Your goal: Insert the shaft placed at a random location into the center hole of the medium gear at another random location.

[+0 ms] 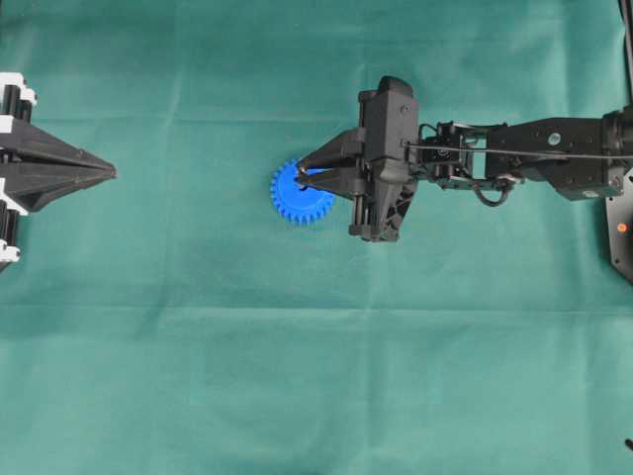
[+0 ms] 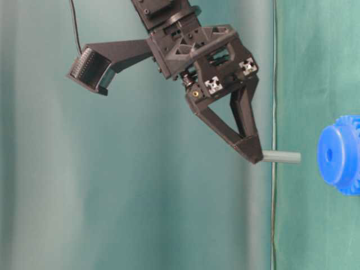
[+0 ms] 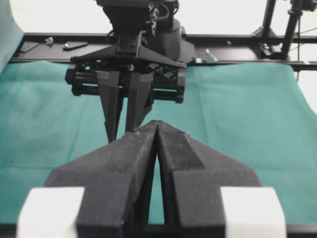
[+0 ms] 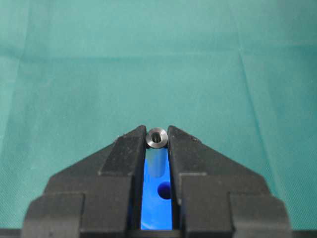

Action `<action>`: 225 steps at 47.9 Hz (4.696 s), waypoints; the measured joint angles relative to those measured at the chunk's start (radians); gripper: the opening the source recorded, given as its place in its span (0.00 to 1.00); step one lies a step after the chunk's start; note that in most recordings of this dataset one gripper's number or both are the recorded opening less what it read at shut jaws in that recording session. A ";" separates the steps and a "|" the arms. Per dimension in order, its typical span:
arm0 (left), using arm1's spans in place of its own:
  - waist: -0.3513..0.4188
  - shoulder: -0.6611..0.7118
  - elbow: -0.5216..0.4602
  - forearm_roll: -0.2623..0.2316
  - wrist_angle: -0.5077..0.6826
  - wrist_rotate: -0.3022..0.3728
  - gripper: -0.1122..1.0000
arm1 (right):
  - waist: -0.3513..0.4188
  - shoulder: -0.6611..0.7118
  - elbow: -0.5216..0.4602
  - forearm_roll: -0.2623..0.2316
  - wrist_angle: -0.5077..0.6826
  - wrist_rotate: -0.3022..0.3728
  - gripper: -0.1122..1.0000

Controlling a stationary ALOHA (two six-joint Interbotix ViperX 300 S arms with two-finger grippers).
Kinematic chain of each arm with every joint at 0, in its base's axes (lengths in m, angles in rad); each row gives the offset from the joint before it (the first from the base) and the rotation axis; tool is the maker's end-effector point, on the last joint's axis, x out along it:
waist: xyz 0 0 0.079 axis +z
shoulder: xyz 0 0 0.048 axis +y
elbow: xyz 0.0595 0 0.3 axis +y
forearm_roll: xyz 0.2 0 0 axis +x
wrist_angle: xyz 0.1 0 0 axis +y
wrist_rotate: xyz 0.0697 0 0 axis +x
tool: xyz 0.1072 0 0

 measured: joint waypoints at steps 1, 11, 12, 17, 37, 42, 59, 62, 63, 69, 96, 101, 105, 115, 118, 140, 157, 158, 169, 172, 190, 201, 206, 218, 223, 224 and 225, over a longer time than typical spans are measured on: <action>0.000 0.000 0.000 0.000 0.000 0.000 0.10 | 0.000 0.002 0.000 0.000 0.000 0.000 0.22; 0.002 0.000 0.000 0.000 0.000 0.000 0.10 | 0.000 0.041 0.000 0.000 0.000 0.000 0.22; 0.000 0.000 0.000 0.002 0.000 0.000 0.10 | 0.002 0.046 0.000 0.000 0.000 0.000 0.22; 0.000 0.000 0.000 0.000 0.000 0.000 0.10 | -0.003 0.064 0.000 0.000 -0.003 0.000 0.22; 0.002 0.000 -0.002 0.000 0.000 0.002 0.10 | -0.011 0.084 -0.002 0.000 -0.026 0.000 0.22; 0.000 0.000 0.000 0.002 0.000 0.000 0.10 | -0.011 0.084 -0.002 0.000 -0.026 0.000 0.22; 0.002 0.000 0.000 0.000 0.003 0.000 0.10 | -0.012 0.038 -0.003 0.000 -0.020 0.000 0.22; 0.002 0.000 0.000 0.000 0.003 0.000 0.10 | -0.011 0.021 -0.003 0.000 -0.014 0.000 0.22; 0.002 0.000 0.000 0.000 0.003 0.000 0.10 | -0.011 0.017 -0.003 0.000 -0.014 0.000 0.22; 0.002 0.000 0.000 0.002 0.002 0.002 0.10 | -0.015 0.003 -0.003 0.000 -0.009 0.000 0.22; 0.002 0.000 -0.002 0.000 0.005 0.000 0.10 | -0.021 0.097 -0.017 0.002 -0.026 0.000 0.22; 0.002 0.000 0.000 0.000 0.005 0.000 0.10 | -0.021 0.107 -0.017 0.002 -0.026 0.000 0.22; 0.000 0.000 0.000 0.000 0.003 0.000 0.10 | -0.021 0.109 -0.017 0.002 -0.026 0.000 0.22; 0.002 0.000 0.000 0.000 0.006 0.000 0.10 | -0.021 0.109 -0.017 0.002 -0.026 0.000 0.22; 0.000 0.000 0.000 0.002 0.008 0.000 0.10 | -0.021 0.109 -0.017 0.000 -0.026 0.000 0.22; 0.002 0.002 0.000 0.000 0.008 0.000 0.10 | -0.020 0.169 -0.017 0.014 -0.040 0.000 0.22; 0.002 0.000 0.000 0.000 0.008 0.000 0.10 | -0.020 0.175 -0.017 0.014 -0.043 0.000 0.22; 0.000 0.000 0.000 0.000 0.008 0.002 0.10 | -0.020 0.175 -0.017 0.014 -0.043 0.000 0.22; 0.002 0.002 0.000 0.000 0.011 0.002 0.10 | -0.020 0.175 -0.017 0.014 -0.043 0.000 0.22; 0.002 0.000 0.000 0.000 0.012 0.002 0.10 | -0.021 0.173 -0.017 0.014 -0.044 0.000 0.23; 0.002 0.000 0.000 0.000 0.015 0.000 0.10 | -0.023 0.173 -0.017 0.014 -0.046 0.002 0.73; 0.002 0.000 0.000 0.000 0.015 0.002 0.10 | -0.023 0.153 -0.017 0.015 -0.046 0.002 0.78; 0.002 0.000 0.000 0.002 0.015 0.002 0.10 | -0.023 0.127 -0.014 0.015 -0.044 0.002 0.80; 0.002 0.000 0.000 0.000 0.015 0.002 0.10 | -0.023 0.040 0.025 0.015 -0.043 0.002 0.80; 0.002 0.000 0.000 0.000 0.015 0.002 0.10 | -0.023 0.002 0.049 0.015 -0.044 0.002 0.80; 0.002 0.000 0.000 0.000 0.015 0.002 0.10 | -0.023 -0.008 0.057 0.015 -0.044 0.002 0.80; 0.002 0.000 -0.002 0.000 0.015 0.002 0.10 | -0.023 -0.015 0.061 0.015 -0.043 0.002 0.80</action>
